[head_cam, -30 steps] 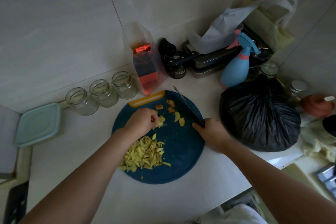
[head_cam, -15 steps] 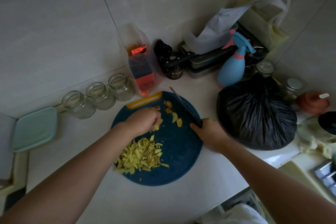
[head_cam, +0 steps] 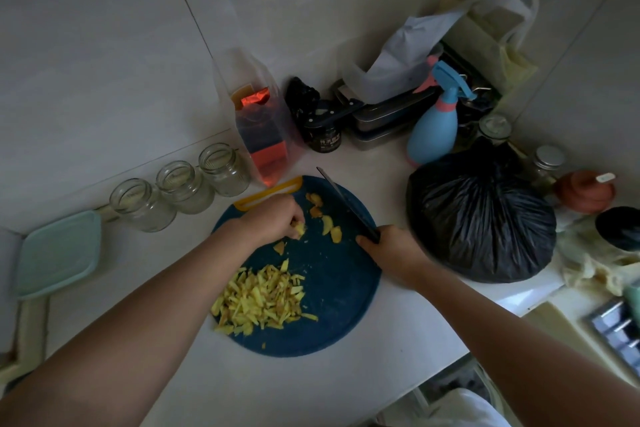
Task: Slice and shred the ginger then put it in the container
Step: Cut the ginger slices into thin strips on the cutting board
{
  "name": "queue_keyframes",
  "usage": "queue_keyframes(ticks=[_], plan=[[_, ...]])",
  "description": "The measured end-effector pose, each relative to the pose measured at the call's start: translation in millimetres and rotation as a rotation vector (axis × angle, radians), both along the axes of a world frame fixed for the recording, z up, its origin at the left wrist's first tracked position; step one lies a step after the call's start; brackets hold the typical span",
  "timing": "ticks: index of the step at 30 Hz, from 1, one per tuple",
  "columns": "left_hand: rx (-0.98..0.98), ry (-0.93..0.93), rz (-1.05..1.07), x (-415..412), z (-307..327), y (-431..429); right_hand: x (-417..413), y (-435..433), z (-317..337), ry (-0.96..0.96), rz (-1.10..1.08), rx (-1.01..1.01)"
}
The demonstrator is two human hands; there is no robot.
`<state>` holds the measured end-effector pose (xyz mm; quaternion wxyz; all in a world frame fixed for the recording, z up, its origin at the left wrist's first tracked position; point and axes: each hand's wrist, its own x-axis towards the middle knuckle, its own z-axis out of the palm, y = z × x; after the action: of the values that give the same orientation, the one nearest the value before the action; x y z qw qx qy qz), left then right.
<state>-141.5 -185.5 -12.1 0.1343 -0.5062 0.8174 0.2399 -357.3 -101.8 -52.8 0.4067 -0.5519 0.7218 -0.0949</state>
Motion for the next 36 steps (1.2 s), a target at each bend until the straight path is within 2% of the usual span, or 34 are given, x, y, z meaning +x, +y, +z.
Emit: queue_keyframes(ticks=[7, 10, 11, 13, 15, 17, 18, 22, 27, 36], plan=[[-0.009, -0.019, 0.010, 0.9, -4.5, 5.8, -9.8, 2.9, 7.3, -0.036, 0.037, 0.005], [-0.028, 0.036, 0.042, 1.3, -4.9, 11.8, -14.5, 9.1, 10.4, -0.022, 0.034, -0.003], [-0.028, 0.086, 0.106, -0.2, -4.2, 14.8, -15.6, 13.1, 11.7, -0.046, 0.014, 0.003], [0.056, 0.293, 0.364, -6.7, 0.1, 23.1, -16.9, 22.9, 16.3, -0.173, -0.087, 0.027], [0.296, 0.550, 0.666, -18.5, 3.7, 34.4, -18.0, 33.6, 25.2, -0.360, -0.217, 0.092], [0.474, 0.638, 0.821, -30.0, 0.0, 50.6, -21.3, 43.6, 33.7, -0.464, -0.240, 0.187], [0.498, 0.634, 0.854, -34.2, -4.7, 59.5, -23.6, 48.5, 37.0, -0.468, -0.205, 0.231], [0.359, 0.498, 0.850, -41.6, -24.7, 88.6, -29.6, 65.5, 42.8, -0.404, -0.080, 0.338], [0.032, 0.302, 0.642, -42.1, -23.1, 97.5, -24.7, 81.0, 39.2, -0.313, -0.052, 0.315], [-0.136, 0.305, 0.604, -43.7, -30.2, 113.1, -13.7, 89.4, 32.5, -0.249, -0.032, 0.267]])
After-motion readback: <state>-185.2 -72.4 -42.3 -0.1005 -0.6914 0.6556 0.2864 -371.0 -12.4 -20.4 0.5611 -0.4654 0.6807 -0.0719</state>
